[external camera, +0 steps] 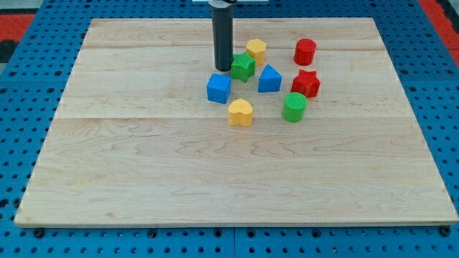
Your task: Push the red circle closer to the yellow hexagon
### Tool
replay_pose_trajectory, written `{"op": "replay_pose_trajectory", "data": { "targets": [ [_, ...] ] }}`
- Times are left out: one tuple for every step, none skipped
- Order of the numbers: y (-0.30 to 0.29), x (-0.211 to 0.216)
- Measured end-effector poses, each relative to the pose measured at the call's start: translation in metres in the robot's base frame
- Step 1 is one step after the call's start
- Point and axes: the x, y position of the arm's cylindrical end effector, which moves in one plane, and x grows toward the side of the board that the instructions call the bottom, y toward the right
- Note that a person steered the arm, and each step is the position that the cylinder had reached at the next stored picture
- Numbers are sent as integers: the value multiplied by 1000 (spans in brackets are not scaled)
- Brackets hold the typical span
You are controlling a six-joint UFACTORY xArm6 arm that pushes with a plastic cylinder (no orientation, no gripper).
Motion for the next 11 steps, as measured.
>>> {"op": "replay_pose_trajectory", "data": {
  "targets": [
    [-4, 0],
    [-30, 0],
    [-57, -12],
    [-55, -61],
    [-5, -80],
    [81, -80],
    [146, -83],
    [203, -92],
    [216, -59],
    [204, -41],
    [184, -23]
  ]
}}
